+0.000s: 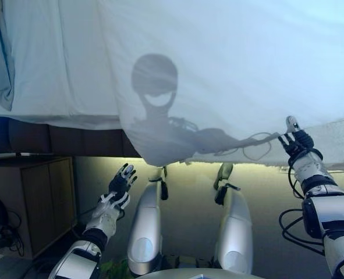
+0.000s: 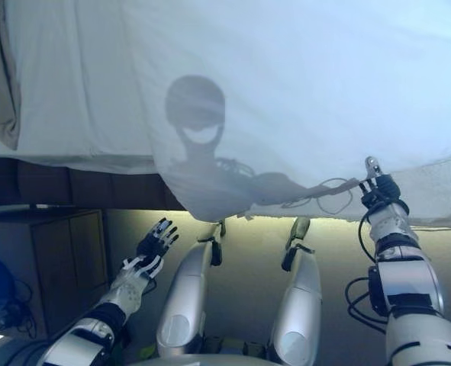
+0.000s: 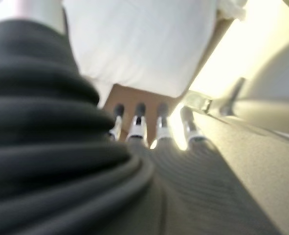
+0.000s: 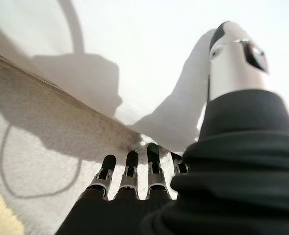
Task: Make the bed neatly
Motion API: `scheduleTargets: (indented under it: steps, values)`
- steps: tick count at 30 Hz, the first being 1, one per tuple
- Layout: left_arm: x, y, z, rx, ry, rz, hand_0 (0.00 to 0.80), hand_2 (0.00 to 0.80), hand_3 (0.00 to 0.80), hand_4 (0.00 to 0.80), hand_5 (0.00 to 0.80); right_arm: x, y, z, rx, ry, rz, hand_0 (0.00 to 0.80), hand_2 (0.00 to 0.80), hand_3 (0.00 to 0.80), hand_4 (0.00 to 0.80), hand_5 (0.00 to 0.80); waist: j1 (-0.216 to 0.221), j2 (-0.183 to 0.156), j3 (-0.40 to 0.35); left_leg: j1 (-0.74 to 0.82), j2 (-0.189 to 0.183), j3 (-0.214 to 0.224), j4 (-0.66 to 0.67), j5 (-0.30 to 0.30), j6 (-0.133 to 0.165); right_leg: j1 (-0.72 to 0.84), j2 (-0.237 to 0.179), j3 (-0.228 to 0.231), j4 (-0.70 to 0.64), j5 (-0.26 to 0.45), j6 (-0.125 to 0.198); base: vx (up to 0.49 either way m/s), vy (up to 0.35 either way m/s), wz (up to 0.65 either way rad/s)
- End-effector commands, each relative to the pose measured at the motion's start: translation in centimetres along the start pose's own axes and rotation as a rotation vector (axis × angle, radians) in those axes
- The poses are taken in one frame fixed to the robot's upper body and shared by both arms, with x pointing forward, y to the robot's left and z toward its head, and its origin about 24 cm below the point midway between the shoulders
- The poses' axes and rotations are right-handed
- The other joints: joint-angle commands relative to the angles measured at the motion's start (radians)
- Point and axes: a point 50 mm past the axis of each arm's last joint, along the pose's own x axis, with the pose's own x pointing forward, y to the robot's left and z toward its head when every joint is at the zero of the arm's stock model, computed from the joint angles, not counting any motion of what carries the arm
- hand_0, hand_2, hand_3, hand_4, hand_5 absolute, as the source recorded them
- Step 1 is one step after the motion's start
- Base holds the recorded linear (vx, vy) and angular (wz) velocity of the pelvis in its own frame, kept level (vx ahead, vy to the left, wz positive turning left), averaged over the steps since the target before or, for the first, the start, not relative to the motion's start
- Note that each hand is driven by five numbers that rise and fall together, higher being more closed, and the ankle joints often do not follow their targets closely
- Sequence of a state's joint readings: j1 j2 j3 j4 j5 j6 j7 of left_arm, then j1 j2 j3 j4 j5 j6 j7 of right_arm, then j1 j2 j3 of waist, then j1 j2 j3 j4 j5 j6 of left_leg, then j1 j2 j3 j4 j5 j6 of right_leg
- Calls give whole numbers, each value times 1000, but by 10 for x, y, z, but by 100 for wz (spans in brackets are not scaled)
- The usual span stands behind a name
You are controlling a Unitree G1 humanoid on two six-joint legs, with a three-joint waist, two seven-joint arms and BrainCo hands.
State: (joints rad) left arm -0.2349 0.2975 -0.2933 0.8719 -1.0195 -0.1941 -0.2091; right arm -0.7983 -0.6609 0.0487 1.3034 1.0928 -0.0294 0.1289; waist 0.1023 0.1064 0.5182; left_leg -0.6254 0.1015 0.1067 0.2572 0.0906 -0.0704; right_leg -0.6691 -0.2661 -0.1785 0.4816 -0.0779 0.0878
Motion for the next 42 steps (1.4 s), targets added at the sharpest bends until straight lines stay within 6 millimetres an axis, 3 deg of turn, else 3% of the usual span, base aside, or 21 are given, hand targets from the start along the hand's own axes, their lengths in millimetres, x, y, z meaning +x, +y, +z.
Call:
scheduleTargets:
  steps: [1,8,9,10,14,26,42]
  values:
    - [-10,8,-1,-24,-36,-27,0,0,0,0,0,-1,16,68,-14,-184,137,0,0,0,0,0,6,32,2,-36,29,-58,73,-59,-28,-15,-34,-23,-50,77,37,31,41,1]
    - [-17,8,-8,-42,-32,-67,0,0,0,0,0,-3,43,97,-82,-250,256,0,0,0,0,0,8,47,2,-12,30,-44,45,-45,-27,-12,-32,-24,-41,70,31,19,51,0]
    - [-18,8,-9,-46,-31,-72,0,0,0,0,0,-3,46,101,-98,-266,272,329,329,329,329,329,8,49,2,-8,29,-41,40,-43,-27,-11,-32,-24,-42,70,30,-6,54,0]
    - [-19,8,-10,-50,-30,-73,0,0,0,0,0,-4,50,105,-113,-284,289,800,800,800,800,800,8,50,2,-4,30,-38,36,-41,-27,-10,-32,-25,-42,70,29,-7,63,-1]
    - [-22,11,-14,-62,-13,-64,0,0,0,0,0,-5,55,107,-147,-283,309,800,800,800,800,800,7,53,2,23,30,-31,19,-37,-27,10,-31,-28,-51,71,29,-3,55,-2]
    - [-28,18,-20,-74,9,-45,0,0,0,0,0,-3,41,97,-231,-186,247,800,800,800,800,800,7,36,-6,124,39,-8,-47,-24,-32,110,-18,-49,-145,100,38,-21,38,-3]
    - [-31,36,-25,-48,63,37,0,0,0,0,0,-2,19,24,-227,103,314,800,800,800,800,800,16,-48,-140,395,73,56,-234,5,-54,413,11,-102,-380,159,63,20,30,-2]
